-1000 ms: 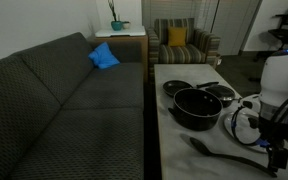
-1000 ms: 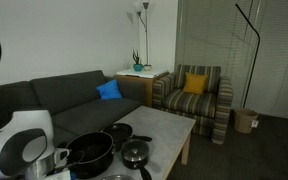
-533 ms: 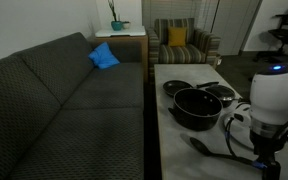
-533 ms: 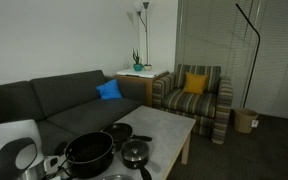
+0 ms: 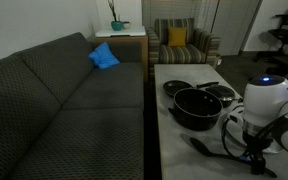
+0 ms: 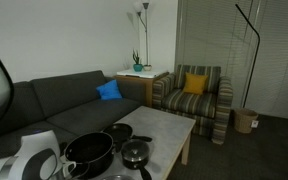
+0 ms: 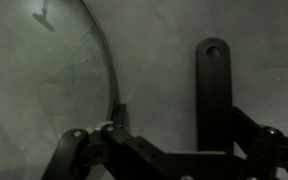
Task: Use the big spoon to stir the big pot
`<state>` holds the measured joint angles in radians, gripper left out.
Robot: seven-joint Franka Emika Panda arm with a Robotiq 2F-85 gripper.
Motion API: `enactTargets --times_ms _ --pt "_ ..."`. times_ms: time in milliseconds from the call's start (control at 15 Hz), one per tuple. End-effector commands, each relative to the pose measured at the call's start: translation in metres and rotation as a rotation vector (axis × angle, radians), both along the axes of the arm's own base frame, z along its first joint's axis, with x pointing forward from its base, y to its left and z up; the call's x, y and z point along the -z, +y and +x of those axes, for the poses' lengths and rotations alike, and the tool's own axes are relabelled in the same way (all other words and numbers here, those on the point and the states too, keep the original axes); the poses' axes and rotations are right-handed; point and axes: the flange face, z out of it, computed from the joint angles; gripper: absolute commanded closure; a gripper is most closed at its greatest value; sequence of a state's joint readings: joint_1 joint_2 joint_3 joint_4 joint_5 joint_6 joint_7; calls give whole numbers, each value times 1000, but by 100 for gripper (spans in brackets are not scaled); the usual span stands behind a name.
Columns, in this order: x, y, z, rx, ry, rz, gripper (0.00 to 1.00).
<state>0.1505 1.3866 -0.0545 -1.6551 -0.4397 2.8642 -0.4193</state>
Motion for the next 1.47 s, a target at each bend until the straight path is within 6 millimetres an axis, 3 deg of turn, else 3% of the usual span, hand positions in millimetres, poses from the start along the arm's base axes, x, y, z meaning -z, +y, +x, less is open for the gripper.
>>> enactTargets --times_ms 0,533,1133,1400 --pt "17 -6 15 4 26 49 0" --pt "18 7 7 -23 78 43 0" --pt "31 21 -5 74 50 -71 0" --pt "19 25 -6 83 27 -82 0"
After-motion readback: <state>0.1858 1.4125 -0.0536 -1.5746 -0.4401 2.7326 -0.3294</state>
